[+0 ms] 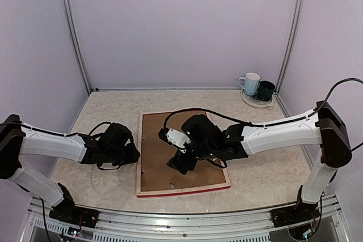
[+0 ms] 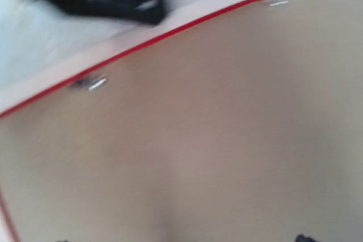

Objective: Put the photo into the frame
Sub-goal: Press the fastener onto the backboard, then press the backboard down, then place the photo frame at the center of the board, then press the fastener onto the backboard.

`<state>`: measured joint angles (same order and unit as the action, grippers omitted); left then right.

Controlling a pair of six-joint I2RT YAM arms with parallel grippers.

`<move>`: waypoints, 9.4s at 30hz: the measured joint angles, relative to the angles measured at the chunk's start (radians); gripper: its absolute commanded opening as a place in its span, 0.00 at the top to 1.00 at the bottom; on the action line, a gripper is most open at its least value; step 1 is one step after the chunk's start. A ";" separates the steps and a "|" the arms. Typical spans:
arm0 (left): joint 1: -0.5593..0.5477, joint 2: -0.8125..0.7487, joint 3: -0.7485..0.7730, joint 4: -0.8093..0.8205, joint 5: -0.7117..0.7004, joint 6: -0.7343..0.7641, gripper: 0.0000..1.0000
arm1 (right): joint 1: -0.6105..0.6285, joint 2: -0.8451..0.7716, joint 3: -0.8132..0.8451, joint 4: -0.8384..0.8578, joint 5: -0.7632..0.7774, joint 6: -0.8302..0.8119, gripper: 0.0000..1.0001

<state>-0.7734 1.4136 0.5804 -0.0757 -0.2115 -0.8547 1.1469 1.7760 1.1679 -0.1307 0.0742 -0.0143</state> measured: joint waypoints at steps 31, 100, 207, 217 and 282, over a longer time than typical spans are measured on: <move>0.121 0.545 0.557 0.146 0.028 0.184 0.66 | -0.378 0.433 0.495 -0.131 0.038 0.226 0.44; 0.249 0.751 0.824 0.082 0.081 0.226 0.66 | -0.476 0.583 0.647 -0.136 -0.122 0.248 0.38; 0.074 0.361 0.329 -0.023 -0.021 0.338 0.54 | -0.486 -0.227 -0.563 0.213 -0.167 0.507 0.72; 0.052 0.379 0.363 -0.061 -0.087 0.365 0.61 | -0.486 -0.217 -0.561 0.230 -0.169 0.509 0.73; 0.070 0.210 0.320 -0.014 -0.212 0.194 0.43 | -0.489 -0.206 -0.533 0.215 -0.206 0.506 0.61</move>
<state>-0.7036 1.6234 0.9005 -0.0895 -0.4236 -0.6609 0.6579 1.5703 0.6346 0.0841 -0.1318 0.4915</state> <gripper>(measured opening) 0.551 0.294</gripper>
